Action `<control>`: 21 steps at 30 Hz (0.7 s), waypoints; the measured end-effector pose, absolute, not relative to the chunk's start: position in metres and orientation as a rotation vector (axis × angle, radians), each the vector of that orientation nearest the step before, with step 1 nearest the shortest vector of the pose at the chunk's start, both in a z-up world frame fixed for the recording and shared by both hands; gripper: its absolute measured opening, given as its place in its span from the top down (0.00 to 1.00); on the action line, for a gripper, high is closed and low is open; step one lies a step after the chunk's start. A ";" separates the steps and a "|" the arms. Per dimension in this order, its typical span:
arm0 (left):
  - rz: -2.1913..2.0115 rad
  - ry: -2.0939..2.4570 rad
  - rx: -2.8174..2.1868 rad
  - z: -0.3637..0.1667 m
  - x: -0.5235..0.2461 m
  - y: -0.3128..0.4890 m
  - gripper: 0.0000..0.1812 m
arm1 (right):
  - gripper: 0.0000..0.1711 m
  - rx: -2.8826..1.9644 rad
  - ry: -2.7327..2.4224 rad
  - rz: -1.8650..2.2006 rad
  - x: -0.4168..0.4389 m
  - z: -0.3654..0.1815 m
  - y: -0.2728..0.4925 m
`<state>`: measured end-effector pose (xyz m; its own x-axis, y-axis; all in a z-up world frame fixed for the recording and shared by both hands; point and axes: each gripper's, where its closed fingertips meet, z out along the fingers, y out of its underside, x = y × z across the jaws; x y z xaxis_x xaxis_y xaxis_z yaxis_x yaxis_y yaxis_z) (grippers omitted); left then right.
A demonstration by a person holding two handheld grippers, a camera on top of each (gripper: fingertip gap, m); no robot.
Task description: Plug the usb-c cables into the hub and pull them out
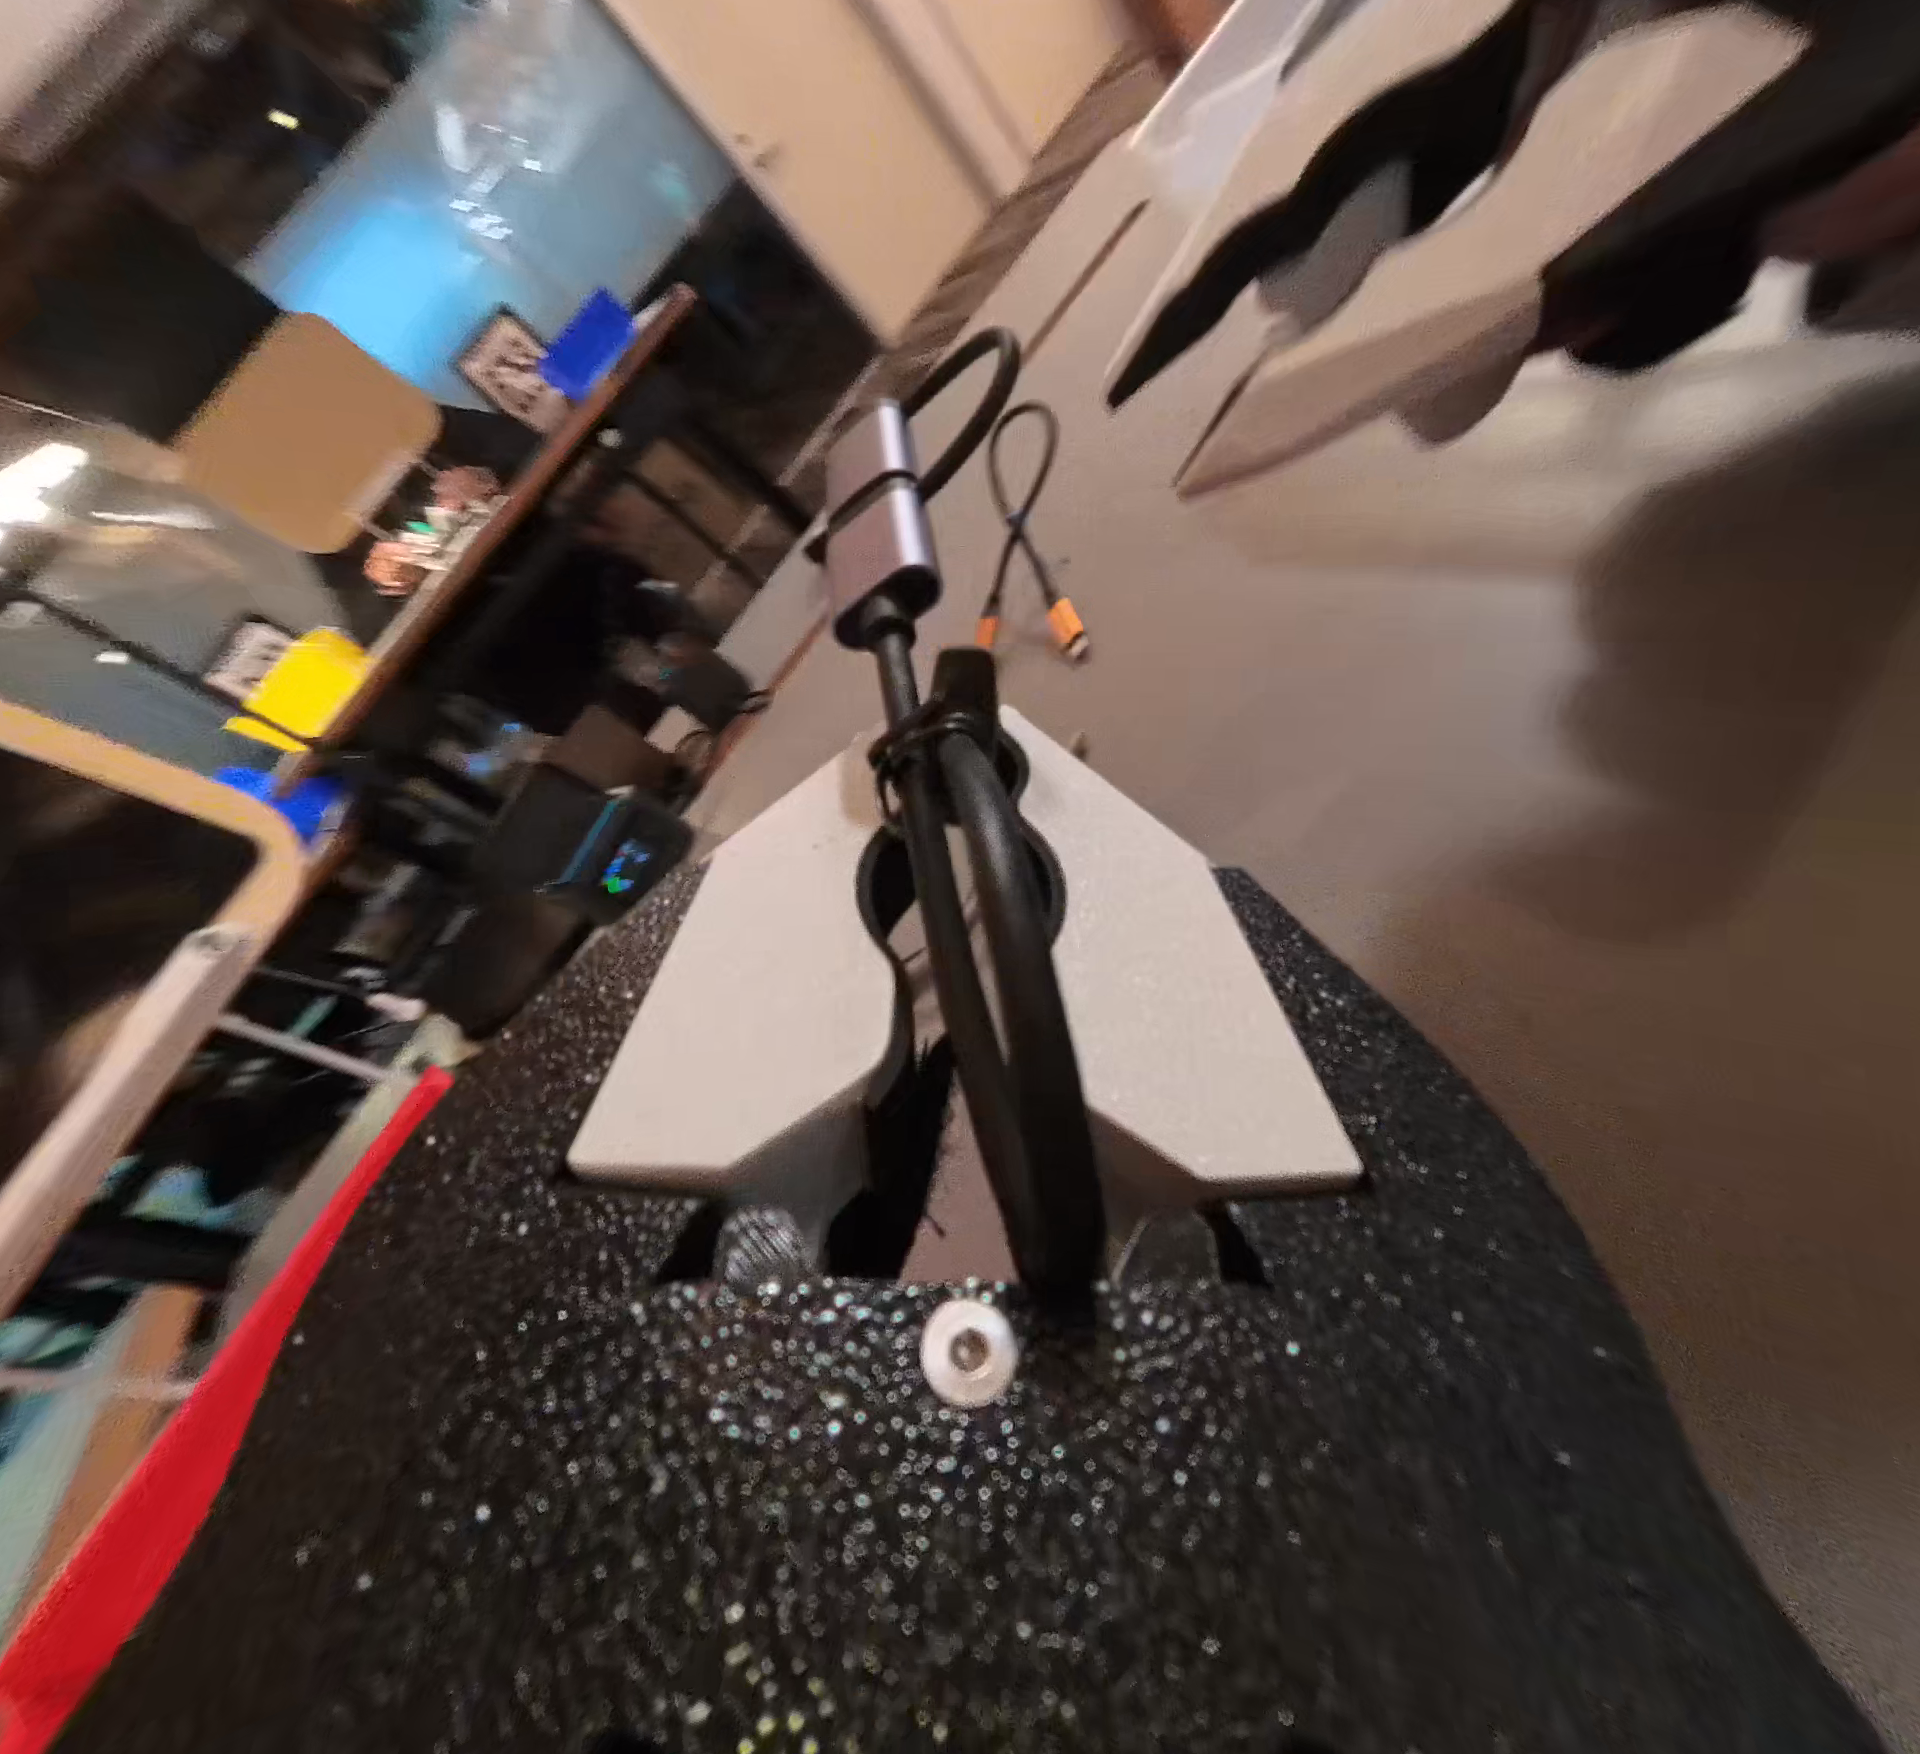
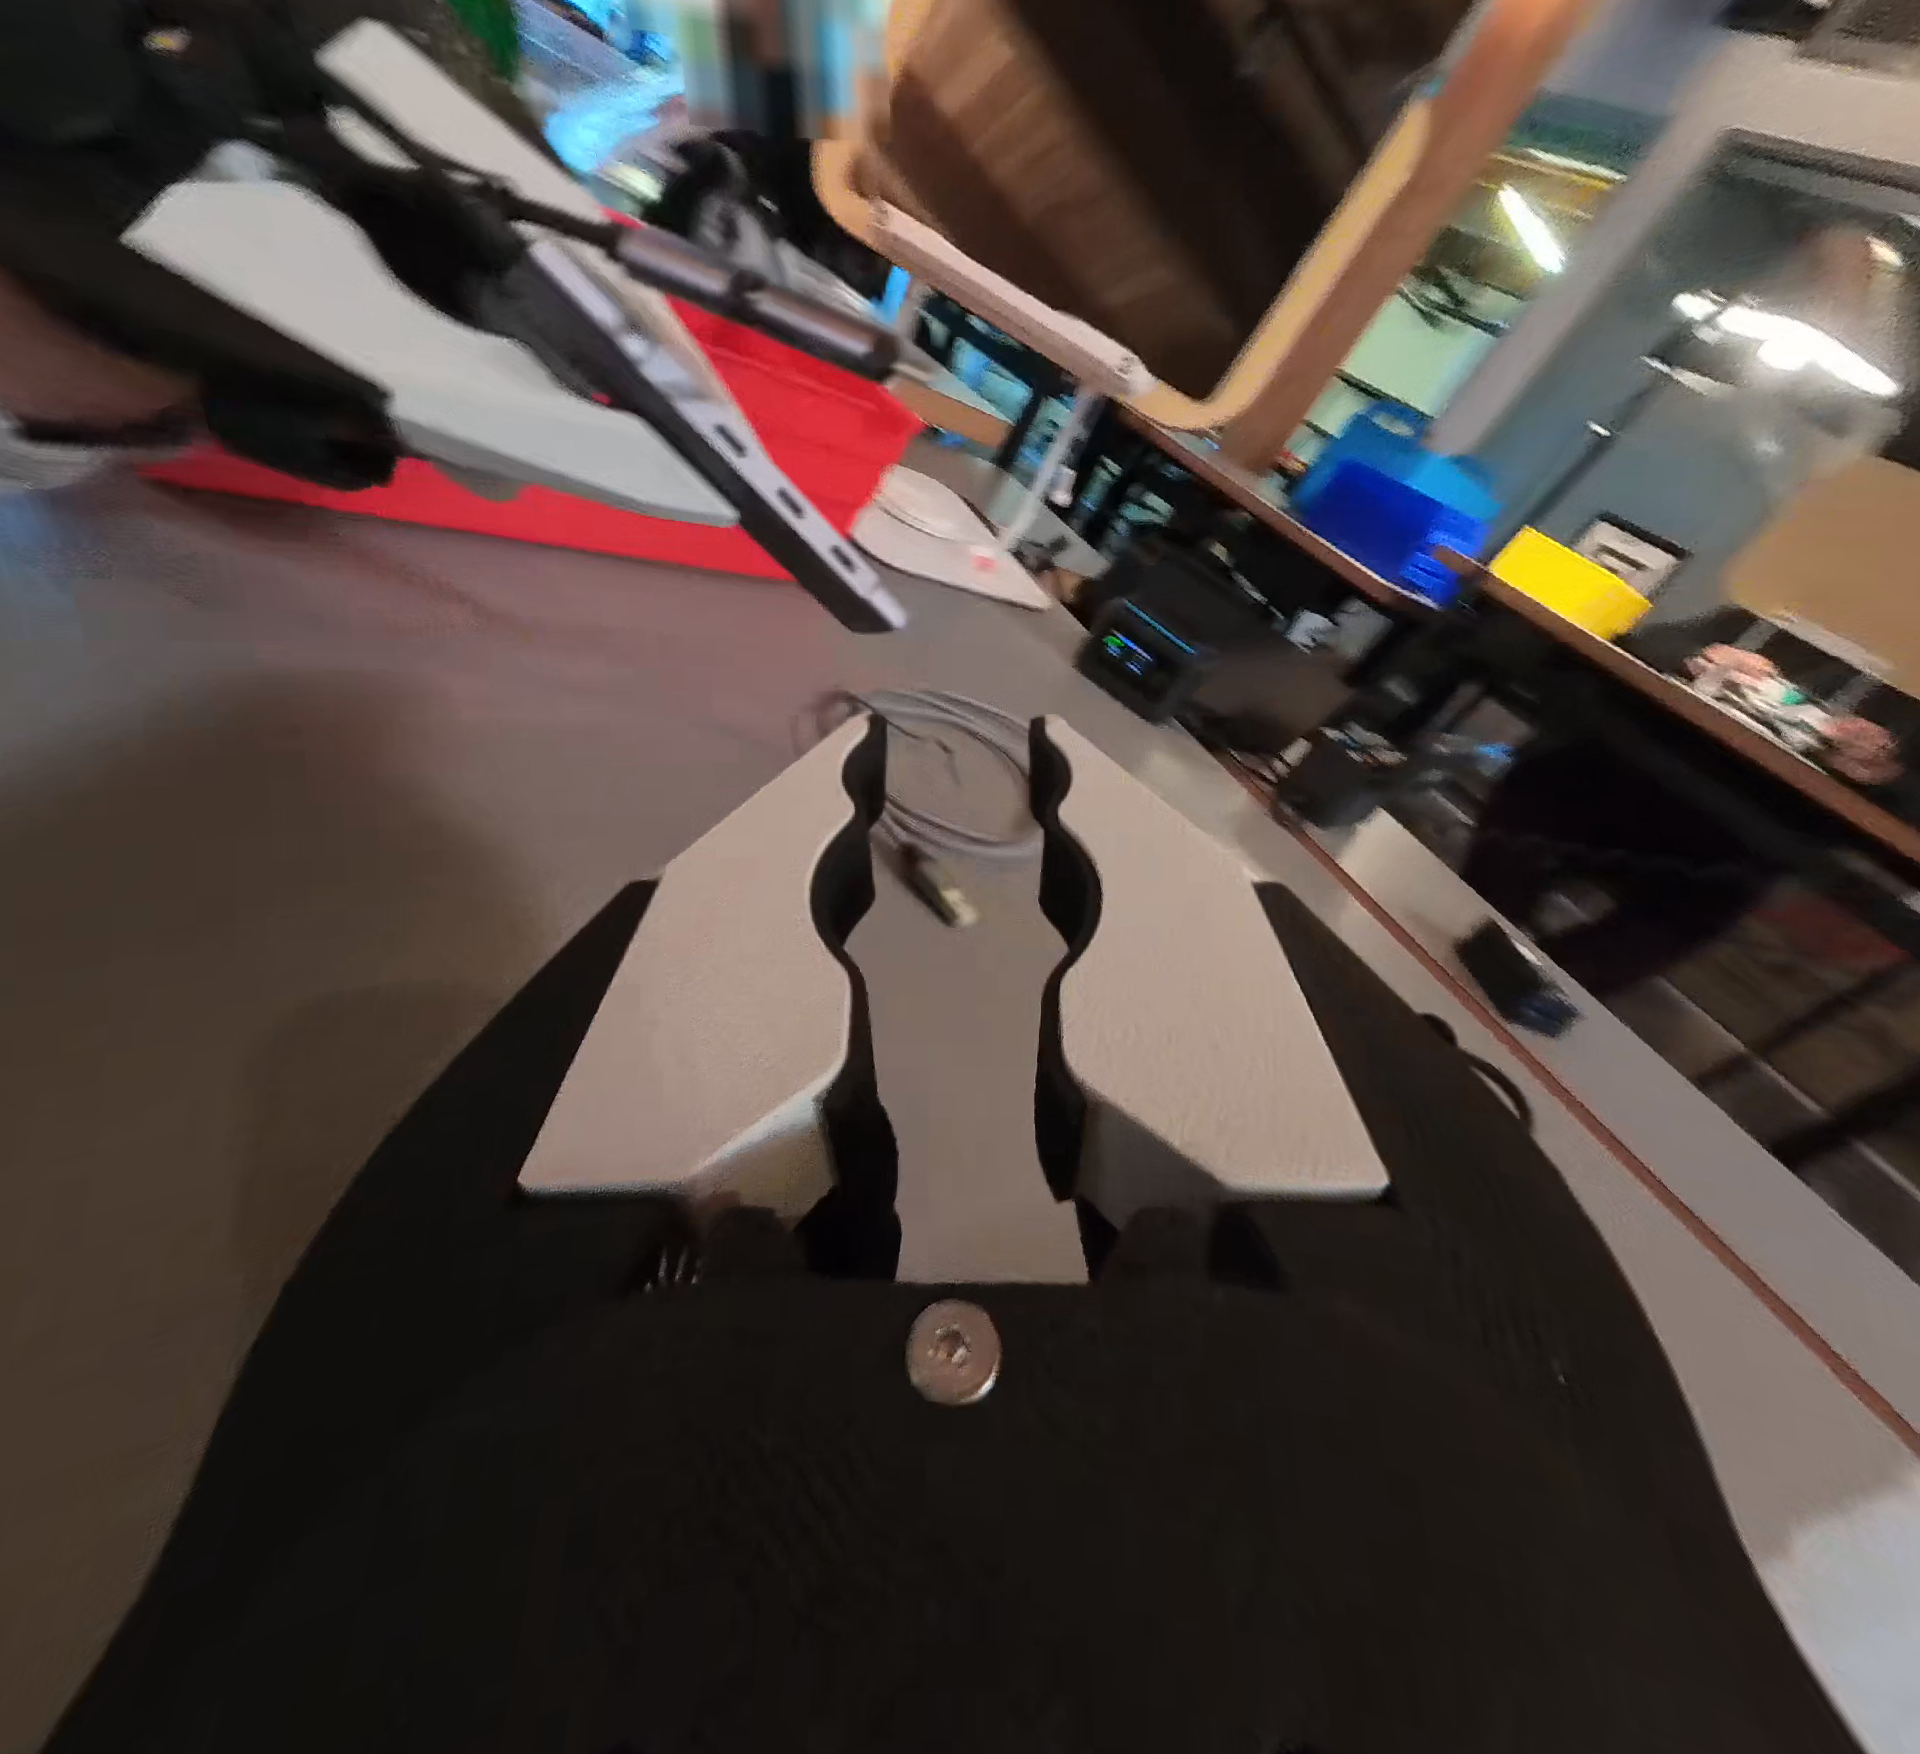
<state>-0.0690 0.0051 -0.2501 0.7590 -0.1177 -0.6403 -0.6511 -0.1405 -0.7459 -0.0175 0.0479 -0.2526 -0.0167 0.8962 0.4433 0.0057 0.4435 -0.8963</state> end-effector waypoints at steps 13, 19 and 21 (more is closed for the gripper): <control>0.604 0.660 -1.711 -0.294 -0.088 0.017 0.96 | 0.85 -1.074 -1.496 0.644 -0.113 -0.229 0.093; 0.529 0.622 -1.756 -0.296 -0.094 0.012 0.96 | 0.89 -1.005 -1.928 0.326 -0.191 -0.282 0.136; 0.507 0.591 -1.765 -0.295 -0.096 0.011 0.97 | 0.94 -0.972 -2.114 0.230 -0.207 -0.306 0.153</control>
<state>-0.0964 0.0110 -0.2948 0.7799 -0.1329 -0.6116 -0.6248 -0.2238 -0.7480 -0.2066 0.1534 -0.3060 -0.4016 0.7077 0.5812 0.5664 0.6906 -0.4496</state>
